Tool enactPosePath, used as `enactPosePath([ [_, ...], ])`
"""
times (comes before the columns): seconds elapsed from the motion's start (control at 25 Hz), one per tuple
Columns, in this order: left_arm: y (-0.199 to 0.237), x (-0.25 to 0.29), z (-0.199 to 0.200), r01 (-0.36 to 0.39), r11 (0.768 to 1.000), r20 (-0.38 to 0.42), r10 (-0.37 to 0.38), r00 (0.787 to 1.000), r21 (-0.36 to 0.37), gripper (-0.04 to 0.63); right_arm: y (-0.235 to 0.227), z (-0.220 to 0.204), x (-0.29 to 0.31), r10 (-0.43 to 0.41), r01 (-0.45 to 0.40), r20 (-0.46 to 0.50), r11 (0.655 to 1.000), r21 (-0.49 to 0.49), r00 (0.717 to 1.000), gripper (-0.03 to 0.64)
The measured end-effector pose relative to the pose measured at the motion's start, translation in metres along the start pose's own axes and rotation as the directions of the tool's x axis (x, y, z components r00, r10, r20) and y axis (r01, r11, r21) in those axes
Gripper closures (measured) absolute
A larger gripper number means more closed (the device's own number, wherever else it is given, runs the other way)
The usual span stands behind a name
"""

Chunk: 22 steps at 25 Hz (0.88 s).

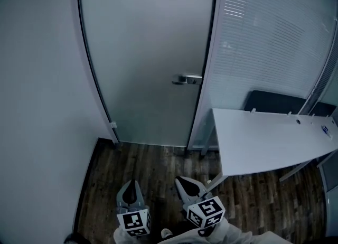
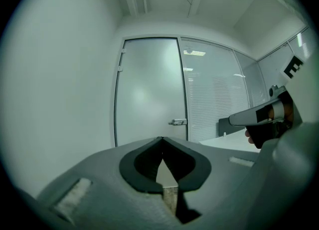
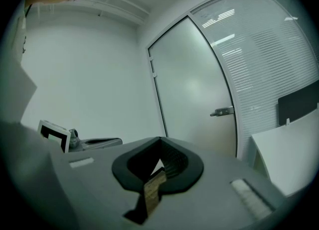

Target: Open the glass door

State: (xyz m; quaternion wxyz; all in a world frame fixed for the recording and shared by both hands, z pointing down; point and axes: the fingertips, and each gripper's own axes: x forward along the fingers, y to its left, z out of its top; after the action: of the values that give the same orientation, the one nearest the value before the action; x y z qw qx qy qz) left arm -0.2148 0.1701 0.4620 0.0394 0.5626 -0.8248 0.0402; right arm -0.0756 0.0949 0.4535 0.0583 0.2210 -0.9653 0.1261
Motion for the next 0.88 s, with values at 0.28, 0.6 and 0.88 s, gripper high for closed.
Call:
enactPosePath([
  [0.28, -0.019, 0.034, -0.018, 0.062, 0.998, -0.025, -0.062, 0.998, 0.017, 0.589, -0.037, -0.003, 0.016, -0.058, 0.058, 0.001, 0.998, 0.018, 0.998, 0.612],
  [0.6, -0.004, 0.128, -0.011, 0.069, 0.996, -0.048, -0.066, 0.997, 0.064, 0.589, -0.09, 0.016, 0.095, -0.059, 0.057, 0.023, 0.997, 0.059, 0.998, 0.612],
  [0.88, -0.04, 0.244, 0.007, 0.162, 0.983, -0.051, -0.158, 0.986, 0.086, 0.589, -0.183, 0.044, 0.144, -0.142, 0.141, 0.011, 0.987, 0.078, 0.99, 0.612],
])
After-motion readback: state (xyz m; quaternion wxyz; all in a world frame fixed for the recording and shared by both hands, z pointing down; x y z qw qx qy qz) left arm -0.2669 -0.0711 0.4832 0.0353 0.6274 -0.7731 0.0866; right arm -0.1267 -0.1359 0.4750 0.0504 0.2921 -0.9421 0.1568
